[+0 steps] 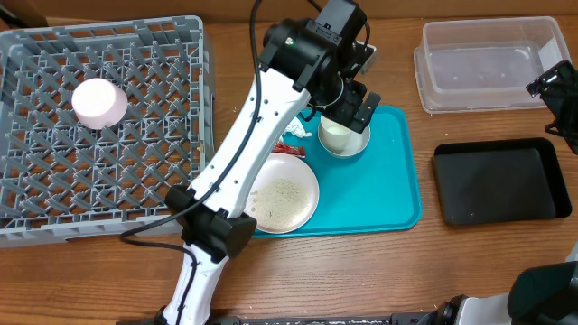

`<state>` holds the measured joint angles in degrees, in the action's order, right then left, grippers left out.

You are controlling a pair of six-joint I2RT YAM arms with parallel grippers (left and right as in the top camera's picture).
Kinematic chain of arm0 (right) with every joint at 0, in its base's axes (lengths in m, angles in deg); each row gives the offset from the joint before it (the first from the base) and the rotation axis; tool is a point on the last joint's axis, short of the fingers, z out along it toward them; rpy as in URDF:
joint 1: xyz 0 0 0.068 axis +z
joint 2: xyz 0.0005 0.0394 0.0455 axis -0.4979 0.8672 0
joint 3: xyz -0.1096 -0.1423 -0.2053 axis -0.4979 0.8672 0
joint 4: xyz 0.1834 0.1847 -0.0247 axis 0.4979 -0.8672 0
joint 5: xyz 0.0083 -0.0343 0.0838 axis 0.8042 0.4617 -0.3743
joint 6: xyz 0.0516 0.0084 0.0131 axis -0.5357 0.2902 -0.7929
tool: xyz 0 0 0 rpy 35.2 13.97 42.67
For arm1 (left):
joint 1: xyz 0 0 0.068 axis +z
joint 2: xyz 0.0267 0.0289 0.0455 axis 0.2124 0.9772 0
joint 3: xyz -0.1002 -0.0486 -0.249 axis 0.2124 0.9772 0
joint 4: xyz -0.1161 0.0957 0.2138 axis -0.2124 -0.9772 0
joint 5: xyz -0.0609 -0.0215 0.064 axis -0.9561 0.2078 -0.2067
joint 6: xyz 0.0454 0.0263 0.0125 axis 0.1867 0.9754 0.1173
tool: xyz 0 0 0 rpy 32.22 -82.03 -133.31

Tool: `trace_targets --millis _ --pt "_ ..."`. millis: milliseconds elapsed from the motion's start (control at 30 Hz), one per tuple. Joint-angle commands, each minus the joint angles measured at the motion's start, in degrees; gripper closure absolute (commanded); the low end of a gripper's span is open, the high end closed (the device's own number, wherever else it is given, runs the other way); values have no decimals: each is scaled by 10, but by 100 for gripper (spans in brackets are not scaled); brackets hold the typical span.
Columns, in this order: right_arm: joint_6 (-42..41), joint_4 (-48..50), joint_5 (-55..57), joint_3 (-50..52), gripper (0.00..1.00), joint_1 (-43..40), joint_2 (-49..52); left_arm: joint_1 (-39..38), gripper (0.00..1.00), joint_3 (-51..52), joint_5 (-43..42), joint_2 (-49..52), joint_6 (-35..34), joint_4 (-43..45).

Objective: Sort waste into correct bins and load items into the dishwasher
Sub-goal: 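Move the left gripper right to the white cup on the saucer, then close the left gripper on the white cup's rim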

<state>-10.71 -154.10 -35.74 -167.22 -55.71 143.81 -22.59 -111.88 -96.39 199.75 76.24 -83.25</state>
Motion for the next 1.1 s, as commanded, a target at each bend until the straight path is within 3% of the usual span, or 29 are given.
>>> trace_targets --millis 0,133,300,467,667,767,833,900,967,1067 --pt "-2 2 0 -7 1 0 -1 -2 12 7 0 37 -3 23" --pt "-2 2 0 -7 0 0 -1 -3 34 7 40 56 5 54" --pt "-2 2 0 -7 0 0 -1 -9 37 9 38 85 5 56" --pt "-2 2 0 -7 1 0 -1 -34 52 9 42 130 2 50" --pt "-2 2 0 -7 0 0 -1 -61 55 9 76 165 -10 60" --pt "-2 2 0 -7 0 0 -1 -65 46 9 117 171 -34 61" --pt "-2 2 0 -7 0 0 -1 -65 46 9 135 174 -38 61" --pt "-2 2 0 -7 0 0 -1 -65 50 9 143 174 -39 61" --pt "-2 2 0 -7 0 0 -1 -64 61 9 147 174 -39 63" --pt "-2 2 0 -7 0 0 -1 -65 64 8 141 173 -46 59"
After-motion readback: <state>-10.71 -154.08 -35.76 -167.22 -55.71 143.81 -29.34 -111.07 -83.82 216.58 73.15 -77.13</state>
